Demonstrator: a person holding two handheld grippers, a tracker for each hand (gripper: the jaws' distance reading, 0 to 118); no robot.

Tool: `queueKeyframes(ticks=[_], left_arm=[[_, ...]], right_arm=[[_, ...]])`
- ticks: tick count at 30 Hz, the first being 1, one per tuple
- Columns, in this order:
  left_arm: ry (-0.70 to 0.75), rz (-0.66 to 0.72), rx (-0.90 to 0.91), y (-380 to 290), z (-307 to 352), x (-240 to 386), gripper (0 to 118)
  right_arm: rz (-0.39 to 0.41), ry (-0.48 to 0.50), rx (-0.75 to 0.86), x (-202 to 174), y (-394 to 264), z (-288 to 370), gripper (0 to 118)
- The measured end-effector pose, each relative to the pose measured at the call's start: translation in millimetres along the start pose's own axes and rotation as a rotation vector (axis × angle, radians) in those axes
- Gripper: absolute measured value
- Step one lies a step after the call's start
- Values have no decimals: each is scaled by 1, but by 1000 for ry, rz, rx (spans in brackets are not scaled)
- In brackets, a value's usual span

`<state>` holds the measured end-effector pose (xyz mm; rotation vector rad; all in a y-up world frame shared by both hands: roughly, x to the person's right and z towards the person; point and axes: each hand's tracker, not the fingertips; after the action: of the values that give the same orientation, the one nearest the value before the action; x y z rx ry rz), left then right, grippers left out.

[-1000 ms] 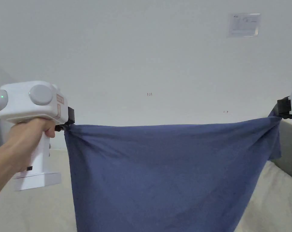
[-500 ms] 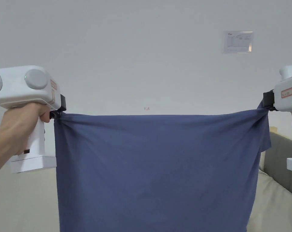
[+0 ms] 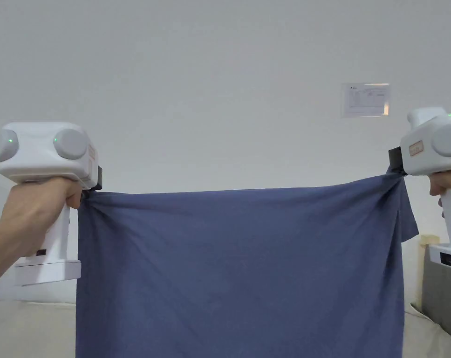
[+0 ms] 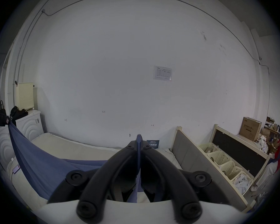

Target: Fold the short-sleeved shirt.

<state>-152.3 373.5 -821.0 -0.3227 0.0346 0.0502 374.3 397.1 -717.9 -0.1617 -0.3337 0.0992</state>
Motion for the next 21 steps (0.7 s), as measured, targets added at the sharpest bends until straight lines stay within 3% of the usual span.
queueKeyframes(ticks=[9, 13, 21], left_arm=[[47, -32, 47, 42, -81, 26, 6], [76, -48, 74, 56, -121, 38, 6], [113, -55, 52, 42, -203, 55, 6]], right_arm=[[32, -28, 25, -24, 34, -80, 3], [3, -32, 39, -35, 39, -124, 3], [17, -33, 17, -54, 21, -210, 3]])
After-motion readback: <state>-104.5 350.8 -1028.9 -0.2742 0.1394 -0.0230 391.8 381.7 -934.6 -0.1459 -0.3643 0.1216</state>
